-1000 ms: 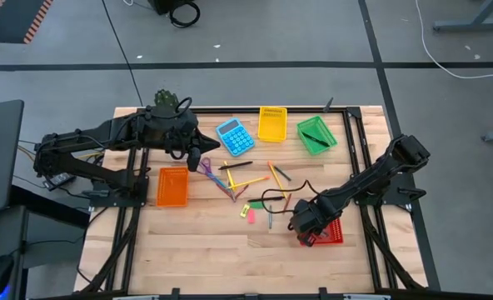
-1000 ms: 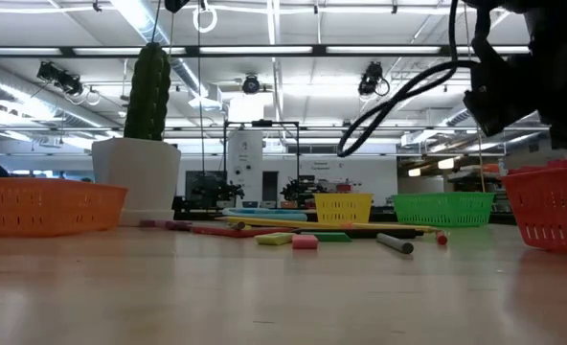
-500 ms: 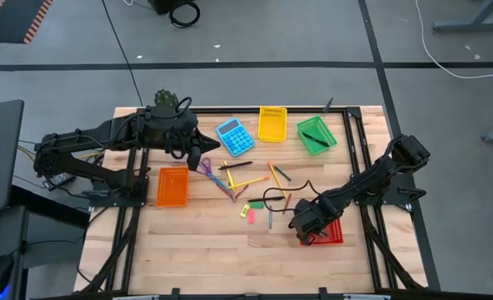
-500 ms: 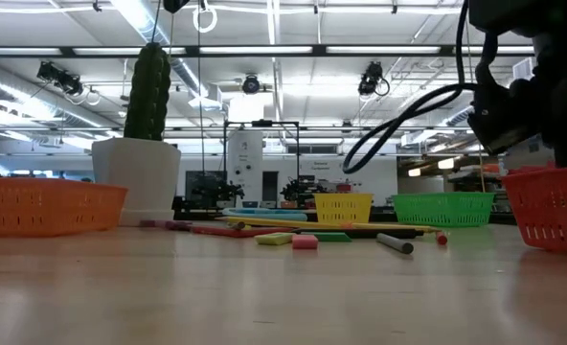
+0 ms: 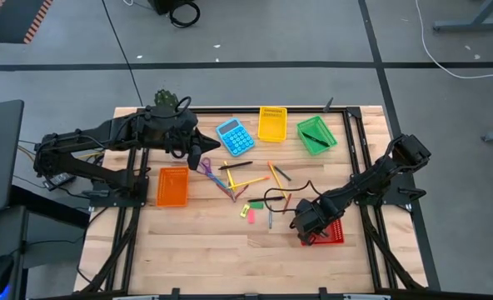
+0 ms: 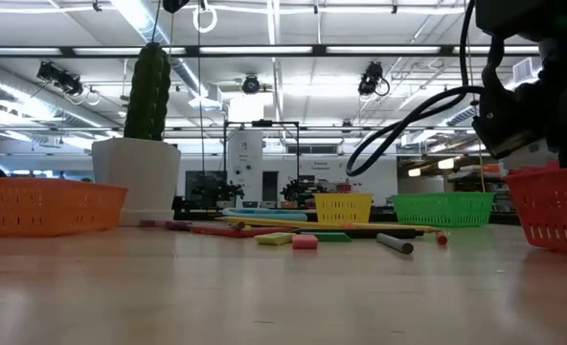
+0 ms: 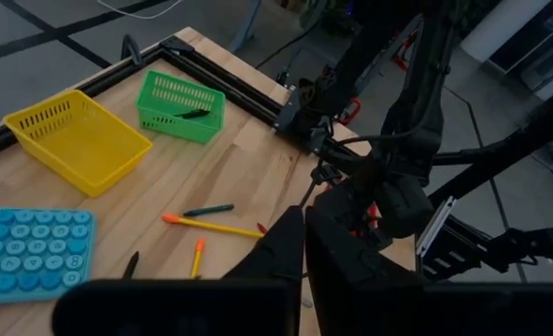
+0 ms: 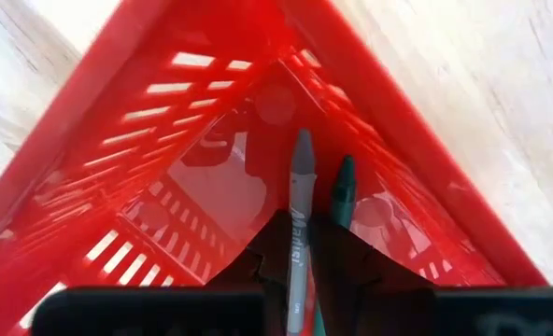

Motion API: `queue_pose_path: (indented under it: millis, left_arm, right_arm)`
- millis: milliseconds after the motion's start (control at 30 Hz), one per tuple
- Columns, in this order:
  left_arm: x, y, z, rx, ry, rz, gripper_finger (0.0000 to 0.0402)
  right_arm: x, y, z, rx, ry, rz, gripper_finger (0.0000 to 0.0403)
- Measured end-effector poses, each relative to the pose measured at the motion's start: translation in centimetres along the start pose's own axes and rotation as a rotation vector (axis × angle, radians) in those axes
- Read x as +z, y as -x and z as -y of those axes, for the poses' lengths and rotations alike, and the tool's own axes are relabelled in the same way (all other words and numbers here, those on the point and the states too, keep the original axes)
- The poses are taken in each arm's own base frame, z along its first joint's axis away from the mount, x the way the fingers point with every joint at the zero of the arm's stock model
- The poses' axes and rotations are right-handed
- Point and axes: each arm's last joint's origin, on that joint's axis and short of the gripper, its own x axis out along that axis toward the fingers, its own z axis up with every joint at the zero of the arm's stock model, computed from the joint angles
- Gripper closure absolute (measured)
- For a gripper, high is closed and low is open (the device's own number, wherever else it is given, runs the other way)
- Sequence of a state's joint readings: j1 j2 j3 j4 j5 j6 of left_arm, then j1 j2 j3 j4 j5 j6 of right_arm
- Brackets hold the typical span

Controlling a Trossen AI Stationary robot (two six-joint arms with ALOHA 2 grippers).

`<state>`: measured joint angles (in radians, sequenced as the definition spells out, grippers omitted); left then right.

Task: Sort crayons/erasers/pens/pencils in bins
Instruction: Put the top right gray crayon into the red bin

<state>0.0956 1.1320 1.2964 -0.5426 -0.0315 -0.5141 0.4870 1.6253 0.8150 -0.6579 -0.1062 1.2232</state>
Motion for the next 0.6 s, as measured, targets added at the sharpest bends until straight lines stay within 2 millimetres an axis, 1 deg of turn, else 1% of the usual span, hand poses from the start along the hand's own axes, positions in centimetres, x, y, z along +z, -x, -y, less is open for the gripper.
queue_pose_path:
  millis: [167, 367, 600]
  left_arm:
    - [0.0, 0.0, 0.0, 0.000, 0.000, 0.000, 0.0387]
    - [0.0, 0.0, 0.0, 0.000, 0.000, 0.000, 0.0380]
    - [0.0, 0.0, 0.0, 0.000, -0.002, 0.000, 0.0385]
  right_arm:
    - [0.0, -0.1, 0.0, 0.000, 0.000, 0.002, 0.0345]
    - [0.1, 0.1, -0.3, 0.005, 0.000, -0.005, 0.0327]
    - [0.4, 1.2, -1.5, 0.057, 0.016, 0.000, 0.0323]
